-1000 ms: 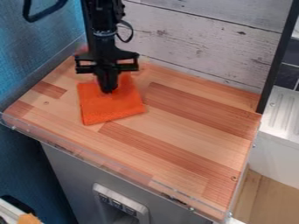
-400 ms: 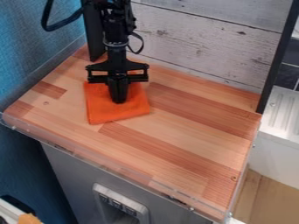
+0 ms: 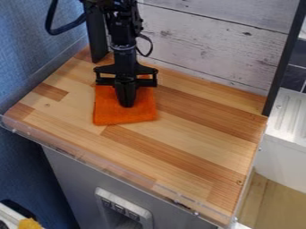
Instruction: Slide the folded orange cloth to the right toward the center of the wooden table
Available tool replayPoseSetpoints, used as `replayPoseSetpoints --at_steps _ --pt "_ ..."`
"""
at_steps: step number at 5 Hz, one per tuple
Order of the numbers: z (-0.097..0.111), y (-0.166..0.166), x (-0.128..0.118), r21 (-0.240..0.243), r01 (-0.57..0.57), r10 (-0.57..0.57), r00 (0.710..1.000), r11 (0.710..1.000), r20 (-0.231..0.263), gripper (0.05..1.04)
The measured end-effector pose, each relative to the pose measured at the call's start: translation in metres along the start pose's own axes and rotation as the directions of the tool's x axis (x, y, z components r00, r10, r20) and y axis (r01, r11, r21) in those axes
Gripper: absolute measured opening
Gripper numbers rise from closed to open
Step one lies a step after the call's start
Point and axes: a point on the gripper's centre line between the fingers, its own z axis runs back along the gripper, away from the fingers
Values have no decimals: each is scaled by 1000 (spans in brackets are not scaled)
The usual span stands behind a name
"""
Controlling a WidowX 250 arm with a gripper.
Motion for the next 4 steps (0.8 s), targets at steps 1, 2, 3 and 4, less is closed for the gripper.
replayPoseSetpoints --at_steps 1,2,3,4 --pt "0 -8 -6 -18 109 -109 994 994 -3 59" --pt "0 -15 -10 -28 194 -194 981 981 9 59" --pt "0 -21 -11 -22 259 -258 966 966 28 59" --pt "-1 -28 -15 -8 312 -311 949 950 48 59"
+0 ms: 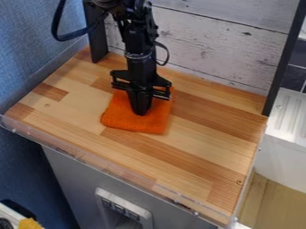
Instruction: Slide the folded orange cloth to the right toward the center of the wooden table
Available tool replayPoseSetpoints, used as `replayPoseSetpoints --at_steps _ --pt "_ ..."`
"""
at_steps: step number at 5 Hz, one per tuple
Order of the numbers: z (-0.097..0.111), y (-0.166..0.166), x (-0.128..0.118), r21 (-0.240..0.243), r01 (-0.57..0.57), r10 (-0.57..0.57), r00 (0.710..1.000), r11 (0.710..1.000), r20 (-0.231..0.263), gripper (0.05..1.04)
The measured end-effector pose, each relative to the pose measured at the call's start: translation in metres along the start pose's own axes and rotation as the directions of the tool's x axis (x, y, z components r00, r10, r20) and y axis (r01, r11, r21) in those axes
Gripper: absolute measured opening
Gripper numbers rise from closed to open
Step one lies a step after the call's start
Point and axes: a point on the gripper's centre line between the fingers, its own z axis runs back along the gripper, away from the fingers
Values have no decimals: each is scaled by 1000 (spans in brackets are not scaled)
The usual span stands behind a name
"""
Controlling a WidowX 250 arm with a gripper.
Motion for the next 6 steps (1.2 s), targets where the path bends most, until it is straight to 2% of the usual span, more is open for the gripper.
replayPoseSetpoints --at_steps 2,4,5,6 --pt "-1 -9 0 30 67 -68 997 997 34 59" --pt "-1 -13 7 42 97 -98 995 994 30 83" --pt "3 -20 9 36 101 -101 995 994 0 220" --pt "18 -33 16 31 106 -105 994 994 -25 465"
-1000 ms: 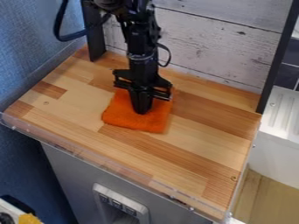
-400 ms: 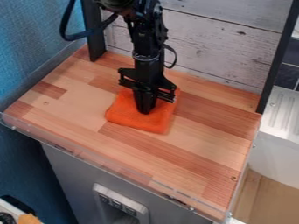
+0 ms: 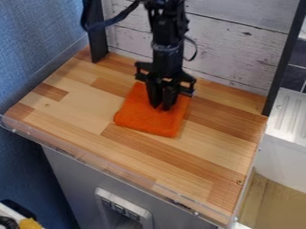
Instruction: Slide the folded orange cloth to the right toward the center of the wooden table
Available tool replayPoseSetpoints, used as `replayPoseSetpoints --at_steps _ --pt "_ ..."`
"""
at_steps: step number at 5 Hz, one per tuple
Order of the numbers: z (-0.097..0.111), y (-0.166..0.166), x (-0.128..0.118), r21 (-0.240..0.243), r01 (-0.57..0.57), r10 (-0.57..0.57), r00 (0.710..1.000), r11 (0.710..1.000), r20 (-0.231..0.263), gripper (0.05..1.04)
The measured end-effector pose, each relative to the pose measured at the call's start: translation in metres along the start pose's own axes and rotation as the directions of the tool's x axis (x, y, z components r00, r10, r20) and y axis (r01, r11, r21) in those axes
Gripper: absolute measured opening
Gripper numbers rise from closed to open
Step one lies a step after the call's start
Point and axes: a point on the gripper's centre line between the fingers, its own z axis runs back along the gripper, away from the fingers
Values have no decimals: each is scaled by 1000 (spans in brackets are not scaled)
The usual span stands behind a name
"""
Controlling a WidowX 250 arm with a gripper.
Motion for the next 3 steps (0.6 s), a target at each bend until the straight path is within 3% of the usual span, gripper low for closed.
replayPoseSetpoints --at_steps 1,2,3 --pt "14 -12 6 -8 -4 4 1000 1000 -17 769" --pt "28 -23 17 -9 -3 2 1000 1000 -23 992" --pt "42 -36 25 -8 -6 6 1000 1000 -22 998"
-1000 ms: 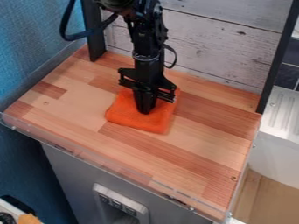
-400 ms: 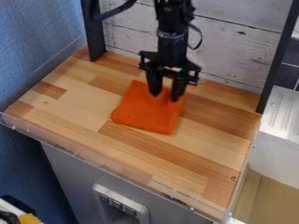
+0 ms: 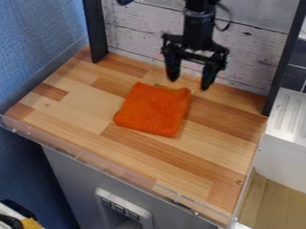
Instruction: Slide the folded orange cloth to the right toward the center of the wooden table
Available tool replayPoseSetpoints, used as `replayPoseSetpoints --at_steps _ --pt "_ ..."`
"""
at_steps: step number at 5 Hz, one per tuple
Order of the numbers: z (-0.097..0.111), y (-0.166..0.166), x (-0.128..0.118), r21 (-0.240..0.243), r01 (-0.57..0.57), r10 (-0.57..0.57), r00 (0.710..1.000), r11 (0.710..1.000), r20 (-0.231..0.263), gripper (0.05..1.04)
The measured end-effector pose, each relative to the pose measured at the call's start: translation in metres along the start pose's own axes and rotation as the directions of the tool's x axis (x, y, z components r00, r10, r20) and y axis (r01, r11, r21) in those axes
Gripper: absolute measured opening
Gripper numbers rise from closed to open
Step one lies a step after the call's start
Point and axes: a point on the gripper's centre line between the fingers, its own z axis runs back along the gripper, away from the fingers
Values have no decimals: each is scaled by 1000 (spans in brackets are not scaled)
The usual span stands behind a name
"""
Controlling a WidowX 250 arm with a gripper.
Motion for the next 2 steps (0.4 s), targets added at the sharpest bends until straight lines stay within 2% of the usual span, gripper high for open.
replayPoseSetpoints --at_steps 2 --pt "24 -22 14 2 -18 18 1000 1000 23 997"
